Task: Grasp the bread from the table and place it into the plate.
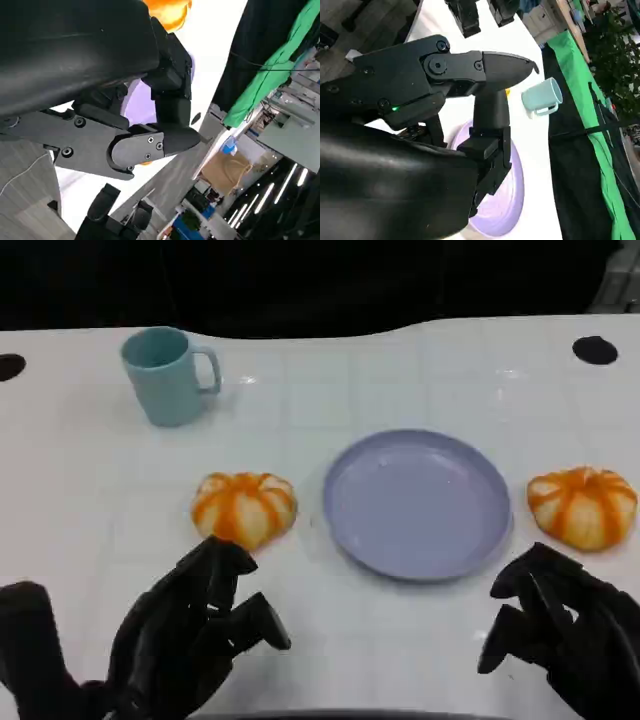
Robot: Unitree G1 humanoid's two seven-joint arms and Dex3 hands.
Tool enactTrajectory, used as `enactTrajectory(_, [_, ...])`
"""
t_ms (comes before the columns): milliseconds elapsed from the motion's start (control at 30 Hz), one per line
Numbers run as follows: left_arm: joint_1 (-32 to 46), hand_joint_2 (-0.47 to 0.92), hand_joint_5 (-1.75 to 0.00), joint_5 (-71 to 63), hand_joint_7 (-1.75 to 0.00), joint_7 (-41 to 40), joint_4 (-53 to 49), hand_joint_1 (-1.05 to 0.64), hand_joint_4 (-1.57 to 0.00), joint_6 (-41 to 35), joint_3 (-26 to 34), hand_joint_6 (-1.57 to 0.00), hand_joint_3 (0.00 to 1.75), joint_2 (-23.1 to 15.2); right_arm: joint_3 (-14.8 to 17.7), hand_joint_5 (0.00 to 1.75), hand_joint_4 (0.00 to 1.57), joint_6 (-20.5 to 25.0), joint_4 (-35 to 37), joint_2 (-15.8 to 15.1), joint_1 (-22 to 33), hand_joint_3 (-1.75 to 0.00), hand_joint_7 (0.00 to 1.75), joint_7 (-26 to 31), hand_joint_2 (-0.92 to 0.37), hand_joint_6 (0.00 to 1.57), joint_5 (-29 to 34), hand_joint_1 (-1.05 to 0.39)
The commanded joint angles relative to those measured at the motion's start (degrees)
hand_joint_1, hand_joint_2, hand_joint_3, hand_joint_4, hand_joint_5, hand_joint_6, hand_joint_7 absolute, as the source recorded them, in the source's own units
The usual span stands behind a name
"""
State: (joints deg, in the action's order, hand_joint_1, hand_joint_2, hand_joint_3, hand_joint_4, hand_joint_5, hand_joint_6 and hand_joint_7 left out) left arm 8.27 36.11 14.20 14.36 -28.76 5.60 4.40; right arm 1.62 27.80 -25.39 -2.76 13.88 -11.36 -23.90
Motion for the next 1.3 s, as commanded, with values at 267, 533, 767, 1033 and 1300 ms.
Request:
enactTrajectory(267, [-0.3,0.92,-1.75,-0.1,-1.73,0.3,0.0,-0.55,-0.79,0.9,-0.1,-0.53,0.52,-1.0,0.6,1.75,0.63,-0.1,-0.4,-0.6,-0.1,-0.39,1.62,0.1,-0.92,0.47,-0.3,-0.45])
enactTrajectory(533, [-0.2,0.92,-1.75,-0.5,-1.74,0.0,0.2,-0.56,-0.79,1.1,-0.4,-0.52,0.54,-1.2,0.5,1.75,0.64,0.1,-0.5,-0.5,-0.1,-0.40,1.62,0.2,-0.92,0.48,-0.4,-0.44])
enactTrajectory(767, [-0.8,0.92,-1.70,-2.8,-1.45,0.5,0.3,-0.58,-0.64,3.0,-1.2,-0.49,0.42,-2.4,0.4,1.75,0.64,-0.6,-0.2,-0.5,-0.2,-0.39,1.63,-0.2,-0.92,0.48,-0.2,-0.45])
enactTrajectory(1033, [-2.0,0.92,-1.10,-17.7,-0.57,0.9,0.5,-0.51,-0.45,15.0,-6.5,-0.45,0.20,-6.6,0.6,1.75,0.63,0.3,-0.7,-0.3,-0.4,-0.38,1.61,1.0,-0.92,0.47,-0.3,-0.44])
enactTrajectory(1300, [-7.6,0.92,-0.78,-38.8,-0.13,-0.6,-1.7,-0.54,-0.06,26.5,-11.7,-0.37,0.06,-16.1,1.1,1.75,0.62,1.3,-0.3,-0.2,-1.2,-0.37,1.62,1.7,-0.92,0.48,-0.8,-0.43])
